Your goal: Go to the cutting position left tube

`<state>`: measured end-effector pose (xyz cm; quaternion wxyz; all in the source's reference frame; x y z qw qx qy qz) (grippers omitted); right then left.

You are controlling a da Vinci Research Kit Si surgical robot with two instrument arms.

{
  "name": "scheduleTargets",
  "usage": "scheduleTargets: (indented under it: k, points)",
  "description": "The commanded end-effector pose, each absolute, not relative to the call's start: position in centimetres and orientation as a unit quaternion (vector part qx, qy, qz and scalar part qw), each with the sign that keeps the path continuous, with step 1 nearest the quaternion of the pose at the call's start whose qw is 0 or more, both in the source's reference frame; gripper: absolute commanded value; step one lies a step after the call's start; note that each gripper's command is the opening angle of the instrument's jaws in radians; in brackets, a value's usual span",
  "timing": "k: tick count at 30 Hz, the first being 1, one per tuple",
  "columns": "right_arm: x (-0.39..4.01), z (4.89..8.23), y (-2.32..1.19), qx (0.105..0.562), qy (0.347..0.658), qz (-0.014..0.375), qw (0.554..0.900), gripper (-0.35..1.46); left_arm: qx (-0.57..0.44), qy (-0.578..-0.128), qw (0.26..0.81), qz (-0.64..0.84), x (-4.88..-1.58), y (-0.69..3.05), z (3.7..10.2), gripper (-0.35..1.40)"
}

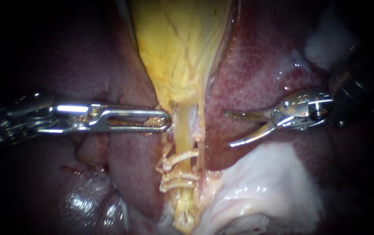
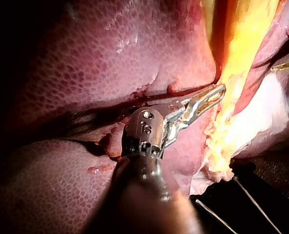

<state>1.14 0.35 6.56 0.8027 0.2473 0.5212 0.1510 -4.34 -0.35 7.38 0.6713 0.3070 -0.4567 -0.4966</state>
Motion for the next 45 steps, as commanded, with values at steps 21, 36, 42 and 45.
scheduleTargets:
  k: [21, 36, 42, 45]
  points:
    - [1.46, 7.08, -0.22, 0.298, 0.508, 0.124, 0.798, 1.43, 0.304, -0.46, 0.66, -0.51, -3.76, 0.0, 6.81, -0.35]
    - [1.7, 7.85, -0.8, 0.361, 0.467, 0.125, 0.797, 1.43, 0.301, -0.46, 0.66, -0.512, -3.73, 0.01, 6.82, -0.35]
    - [1.82, 7.96, -0.74, 0.361, 0.467, 0.127, 0.797, 1.42, 0.301, -0.46, 0.66, -0.512, -3.73, 0.01, 6.82, -0.35]
    - [1.87, 8.02, -0.71, 0.36, 0.467, 0.129, 0.797, 1.42, 0.301, -0.459, 0.66, -0.512, -3.74, 0.0, 6.81, -0.35]
